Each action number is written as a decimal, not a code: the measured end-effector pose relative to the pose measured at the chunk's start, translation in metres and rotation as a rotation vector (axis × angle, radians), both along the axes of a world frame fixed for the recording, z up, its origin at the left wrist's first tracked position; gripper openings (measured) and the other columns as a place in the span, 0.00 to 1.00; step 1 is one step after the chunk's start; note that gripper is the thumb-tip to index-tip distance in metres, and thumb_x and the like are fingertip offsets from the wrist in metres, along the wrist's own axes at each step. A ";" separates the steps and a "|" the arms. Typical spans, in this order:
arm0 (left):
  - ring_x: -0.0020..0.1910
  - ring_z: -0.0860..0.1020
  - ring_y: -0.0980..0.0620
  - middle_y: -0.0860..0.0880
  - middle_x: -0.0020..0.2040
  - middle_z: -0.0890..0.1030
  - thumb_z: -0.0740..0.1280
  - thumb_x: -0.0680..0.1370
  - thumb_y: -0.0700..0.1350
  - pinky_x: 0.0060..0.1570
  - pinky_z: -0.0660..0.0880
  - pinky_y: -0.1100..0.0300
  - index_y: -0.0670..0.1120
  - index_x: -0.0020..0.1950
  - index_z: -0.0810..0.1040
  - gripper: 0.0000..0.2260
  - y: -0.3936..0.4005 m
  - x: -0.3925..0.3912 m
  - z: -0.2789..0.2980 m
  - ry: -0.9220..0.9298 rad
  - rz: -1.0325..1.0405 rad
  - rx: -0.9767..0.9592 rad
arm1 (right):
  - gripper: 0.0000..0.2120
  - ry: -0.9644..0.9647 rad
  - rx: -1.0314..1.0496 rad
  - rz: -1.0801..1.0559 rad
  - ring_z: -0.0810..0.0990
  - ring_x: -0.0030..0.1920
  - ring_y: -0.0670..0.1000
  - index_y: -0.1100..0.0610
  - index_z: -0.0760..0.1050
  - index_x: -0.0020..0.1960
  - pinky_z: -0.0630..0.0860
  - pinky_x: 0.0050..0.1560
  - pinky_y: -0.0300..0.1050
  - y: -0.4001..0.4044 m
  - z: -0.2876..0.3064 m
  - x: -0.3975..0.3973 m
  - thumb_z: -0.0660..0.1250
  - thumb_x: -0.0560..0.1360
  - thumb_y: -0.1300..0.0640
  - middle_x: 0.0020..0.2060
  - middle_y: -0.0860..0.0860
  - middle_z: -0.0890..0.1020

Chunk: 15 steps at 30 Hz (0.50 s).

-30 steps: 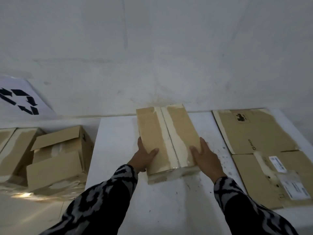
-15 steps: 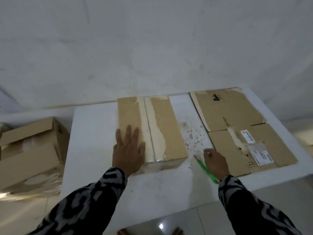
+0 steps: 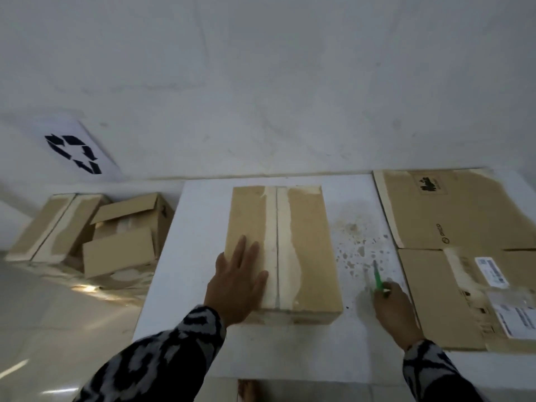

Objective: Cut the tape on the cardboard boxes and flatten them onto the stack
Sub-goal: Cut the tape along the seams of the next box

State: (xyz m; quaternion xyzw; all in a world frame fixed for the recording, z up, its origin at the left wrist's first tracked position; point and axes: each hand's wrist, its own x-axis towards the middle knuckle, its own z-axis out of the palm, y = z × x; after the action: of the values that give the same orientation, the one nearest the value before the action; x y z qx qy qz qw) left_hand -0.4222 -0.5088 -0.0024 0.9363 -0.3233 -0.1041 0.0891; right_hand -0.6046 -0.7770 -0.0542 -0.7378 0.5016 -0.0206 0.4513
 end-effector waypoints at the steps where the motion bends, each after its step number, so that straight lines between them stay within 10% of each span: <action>1: 0.75 0.59 0.39 0.46 0.80 0.53 0.43 0.79 0.64 0.73 0.58 0.42 0.50 0.80 0.55 0.32 0.002 -0.003 0.003 -0.024 -0.006 -0.024 | 0.13 -0.070 0.009 -0.015 0.79 0.40 0.58 0.62 0.71 0.64 0.72 0.33 0.46 0.000 0.016 0.012 0.57 0.83 0.59 0.42 0.58 0.79; 7: 0.74 0.61 0.45 0.50 0.70 0.68 0.45 0.77 0.61 0.74 0.53 0.49 0.52 0.67 0.65 0.24 -0.032 0.084 -0.011 -0.044 0.042 -0.058 | 0.14 -0.391 0.123 -0.056 0.73 0.33 0.50 0.52 0.73 0.64 0.67 0.32 0.44 0.032 0.093 0.095 0.54 0.83 0.60 0.42 0.51 0.78; 15: 0.71 0.63 0.44 0.51 0.71 0.71 0.55 0.81 0.56 0.71 0.55 0.47 0.51 0.71 0.69 0.21 -0.089 0.161 0.000 -0.081 -0.095 -0.190 | 0.25 -0.303 0.056 0.183 0.69 0.29 0.45 0.32 0.61 0.70 0.69 0.31 0.36 0.088 0.105 0.158 0.51 0.83 0.59 0.38 0.48 0.78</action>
State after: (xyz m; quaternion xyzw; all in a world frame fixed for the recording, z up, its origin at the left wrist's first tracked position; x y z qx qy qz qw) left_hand -0.2610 -0.5981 -0.0023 0.9107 -0.3792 -0.0390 0.1591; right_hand -0.4464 -0.6889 0.0512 -0.7559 0.3590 -0.0767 0.5420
